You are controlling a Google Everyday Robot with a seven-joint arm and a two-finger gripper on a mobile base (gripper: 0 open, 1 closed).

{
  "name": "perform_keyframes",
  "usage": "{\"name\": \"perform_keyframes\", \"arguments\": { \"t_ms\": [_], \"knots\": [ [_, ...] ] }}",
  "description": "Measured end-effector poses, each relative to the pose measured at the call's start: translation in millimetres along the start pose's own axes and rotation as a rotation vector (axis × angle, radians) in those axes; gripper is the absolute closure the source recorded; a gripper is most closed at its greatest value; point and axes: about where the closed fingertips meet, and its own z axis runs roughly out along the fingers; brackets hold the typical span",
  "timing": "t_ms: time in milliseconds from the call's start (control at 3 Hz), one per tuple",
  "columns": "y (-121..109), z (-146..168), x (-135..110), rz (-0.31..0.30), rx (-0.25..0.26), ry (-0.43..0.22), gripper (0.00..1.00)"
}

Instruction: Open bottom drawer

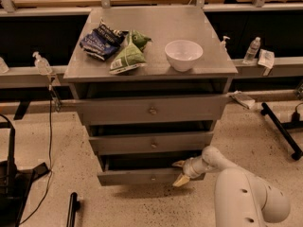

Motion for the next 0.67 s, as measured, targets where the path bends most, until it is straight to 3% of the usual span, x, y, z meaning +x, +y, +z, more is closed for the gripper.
{"name": "perform_keyframes", "arguments": {
  "t_ms": [667],
  "knots": [
    [11.8,7.2,7.2,0.009,-0.052,0.055,0.00]
  ]
}}
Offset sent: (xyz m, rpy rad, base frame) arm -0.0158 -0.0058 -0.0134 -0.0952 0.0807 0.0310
